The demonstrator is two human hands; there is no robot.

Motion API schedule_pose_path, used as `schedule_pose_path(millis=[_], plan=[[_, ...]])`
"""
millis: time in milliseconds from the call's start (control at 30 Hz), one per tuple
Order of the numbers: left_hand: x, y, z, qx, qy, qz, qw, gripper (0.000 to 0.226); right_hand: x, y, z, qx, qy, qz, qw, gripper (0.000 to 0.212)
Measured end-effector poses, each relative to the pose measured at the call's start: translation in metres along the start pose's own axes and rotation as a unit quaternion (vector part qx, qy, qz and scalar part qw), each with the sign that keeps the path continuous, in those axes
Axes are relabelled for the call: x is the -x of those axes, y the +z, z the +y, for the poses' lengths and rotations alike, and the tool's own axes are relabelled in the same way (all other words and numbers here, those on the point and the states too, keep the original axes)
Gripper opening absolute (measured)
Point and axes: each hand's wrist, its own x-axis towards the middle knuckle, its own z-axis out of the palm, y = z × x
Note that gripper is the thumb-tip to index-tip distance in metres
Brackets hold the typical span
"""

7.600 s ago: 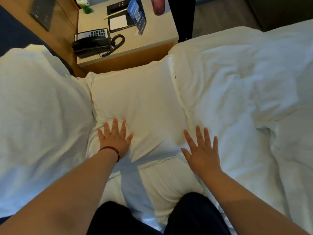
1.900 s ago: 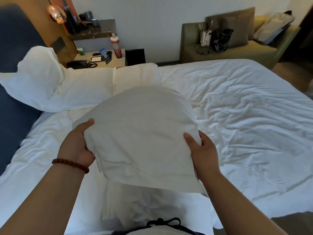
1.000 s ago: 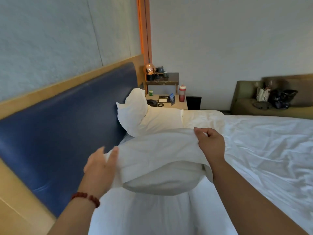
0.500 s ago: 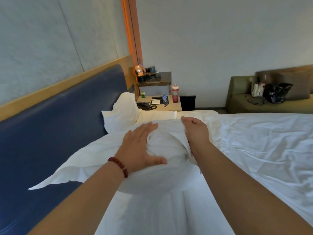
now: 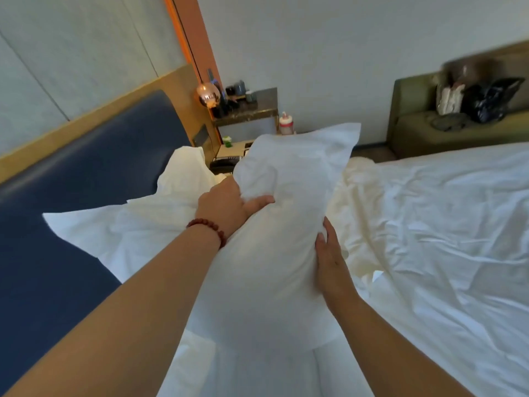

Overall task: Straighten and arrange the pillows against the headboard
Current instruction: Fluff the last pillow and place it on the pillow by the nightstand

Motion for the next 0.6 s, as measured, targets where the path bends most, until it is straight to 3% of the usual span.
schedule_pose_path(millis=[100, 167, 233, 333, 467, 600], plan=[[-0.02, 0.023, -0.006, 0.013, 0.002, -0.042, 0.999, 0.086, -0.029, 0.011, 0.016, 0.004, 0.022, 0.016, 1.0, 0.059], [-0.03, 0.03, -0.011, 0.08, -0.006, -0.087, 0.993, 0.098, -0.045, 0.017, 0.027, 0.009, 0.042, 0.03, 0.999, 0.055], [-0.041, 0.032, -0.02, 0.157, 0.008, -0.107, 0.982, 0.122, -0.059, 0.022, 0.034, 0.008, 0.052, 0.036, 0.998, 0.054], [-0.056, 0.037, -0.04, 0.178, 0.044, -0.136, 0.974, 0.15, -0.079, 0.031, 0.045, 0.018, 0.062, 0.048, 0.997, 0.054], [-0.078, 0.07, -0.078, 0.074, 0.107, -0.168, 0.977, 0.139, -0.093, 0.049, 0.061, 0.014, 0.071, 0.067, 0.995, 0.053], [-0.102, 0.105, -0.108, 0.026, 0.097, -0.155, 0.983, 0.136, -0.095, 0.069, 0.073, 0.021, 0.068, 0.112, 0.991, 0.049]])
